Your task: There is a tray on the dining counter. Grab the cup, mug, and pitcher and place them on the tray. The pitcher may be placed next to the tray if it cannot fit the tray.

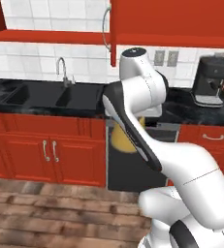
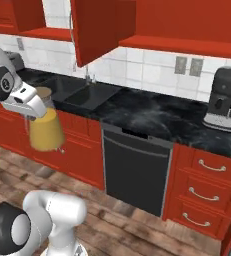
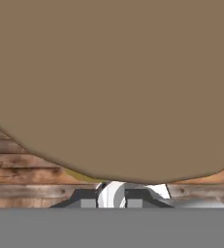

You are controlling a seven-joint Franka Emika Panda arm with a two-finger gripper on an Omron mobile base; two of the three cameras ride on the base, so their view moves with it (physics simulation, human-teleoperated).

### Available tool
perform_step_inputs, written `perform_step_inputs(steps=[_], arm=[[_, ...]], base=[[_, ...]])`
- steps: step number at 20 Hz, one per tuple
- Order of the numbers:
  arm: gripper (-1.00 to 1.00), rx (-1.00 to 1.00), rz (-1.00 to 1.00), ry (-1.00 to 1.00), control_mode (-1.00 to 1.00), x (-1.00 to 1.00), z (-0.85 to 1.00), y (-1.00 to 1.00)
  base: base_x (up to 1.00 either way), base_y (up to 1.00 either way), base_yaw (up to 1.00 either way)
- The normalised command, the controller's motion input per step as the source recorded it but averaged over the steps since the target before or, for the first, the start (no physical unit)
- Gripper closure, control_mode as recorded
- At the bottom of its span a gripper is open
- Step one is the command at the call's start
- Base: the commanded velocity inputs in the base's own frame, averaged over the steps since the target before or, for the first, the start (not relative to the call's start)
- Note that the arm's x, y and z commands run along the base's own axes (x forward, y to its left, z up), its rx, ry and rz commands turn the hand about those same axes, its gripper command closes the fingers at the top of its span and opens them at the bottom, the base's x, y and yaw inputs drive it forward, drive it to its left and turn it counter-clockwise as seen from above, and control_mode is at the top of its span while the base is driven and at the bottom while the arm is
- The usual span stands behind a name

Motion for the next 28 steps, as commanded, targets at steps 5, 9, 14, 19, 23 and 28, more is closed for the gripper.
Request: perform_step_inputs(steps=[5,9,14,19,23,28], arm=[[1.0,0.0,0.0,0.0,1.0,0.0,0.0,0.0],[1.0,0.0,0.0,0.0,1.0,0.0,0.0,0.0],[1.0,0.0,0.0,0.0,1.0,0.0,0.0,0.0],[1.0,0.0,0.0,0.0,1.0,0.0,0.0,0.0],[1.0,0.0,0.0,0.0,1.0,0.0,0.0,0.0],[1.0,0.0,0.0,0.0,1.0,0.0,0.0,0.0]], base=[[-0.32,0.61,0.74],[-0.15,0.57,0.74],[0.1,0.35,0.68],[0.66,0.08,0.51],[0.94,0.05,0.43],[1.0,0.0,0.3]])
